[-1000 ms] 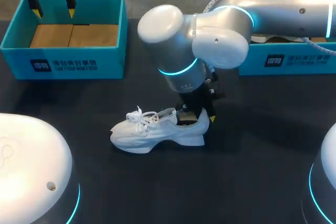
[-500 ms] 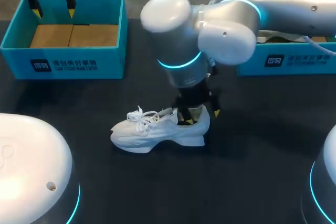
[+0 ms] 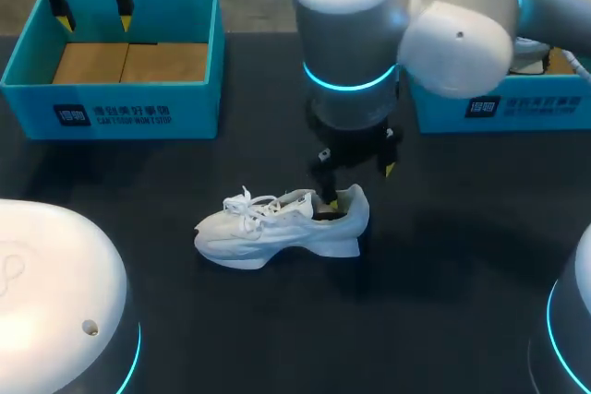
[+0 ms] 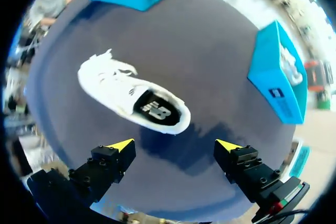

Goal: Take the shoe out of the shoebox, open the shoe tongue, remove and reinsert the insole, then place the shoe into the shoebox

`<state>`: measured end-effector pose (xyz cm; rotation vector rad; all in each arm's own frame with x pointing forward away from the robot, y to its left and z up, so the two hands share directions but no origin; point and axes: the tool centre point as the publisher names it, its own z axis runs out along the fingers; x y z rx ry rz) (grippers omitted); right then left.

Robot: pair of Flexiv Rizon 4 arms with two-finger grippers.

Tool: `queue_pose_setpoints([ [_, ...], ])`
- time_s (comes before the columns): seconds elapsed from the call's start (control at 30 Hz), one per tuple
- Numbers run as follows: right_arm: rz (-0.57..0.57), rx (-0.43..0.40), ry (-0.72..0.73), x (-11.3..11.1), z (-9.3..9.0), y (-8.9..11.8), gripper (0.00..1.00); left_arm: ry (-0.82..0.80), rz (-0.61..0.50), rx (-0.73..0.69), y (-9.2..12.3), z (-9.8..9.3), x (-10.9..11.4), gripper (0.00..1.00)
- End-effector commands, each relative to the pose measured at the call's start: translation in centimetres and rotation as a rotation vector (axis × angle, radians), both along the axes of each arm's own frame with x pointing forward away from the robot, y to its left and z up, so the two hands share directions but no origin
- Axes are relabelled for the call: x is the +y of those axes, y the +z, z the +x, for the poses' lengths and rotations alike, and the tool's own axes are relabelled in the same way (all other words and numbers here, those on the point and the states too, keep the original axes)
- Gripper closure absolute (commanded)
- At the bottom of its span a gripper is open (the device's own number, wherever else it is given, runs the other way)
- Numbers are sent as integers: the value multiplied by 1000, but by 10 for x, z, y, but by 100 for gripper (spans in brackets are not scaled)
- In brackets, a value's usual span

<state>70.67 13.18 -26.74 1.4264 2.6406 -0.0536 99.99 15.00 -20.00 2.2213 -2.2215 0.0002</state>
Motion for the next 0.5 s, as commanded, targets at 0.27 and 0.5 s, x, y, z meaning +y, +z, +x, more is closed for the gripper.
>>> queue_pose_setpoints([
  [0.27, 126, -35, 806, -4, -18, 7, 0, 0, 0, 0, 0, 0, 0, 0],
  [0.5, 67, -41, 832, -3, -17, 2, 0, 0, 0, 0, 0, 0, 0, 0],
])
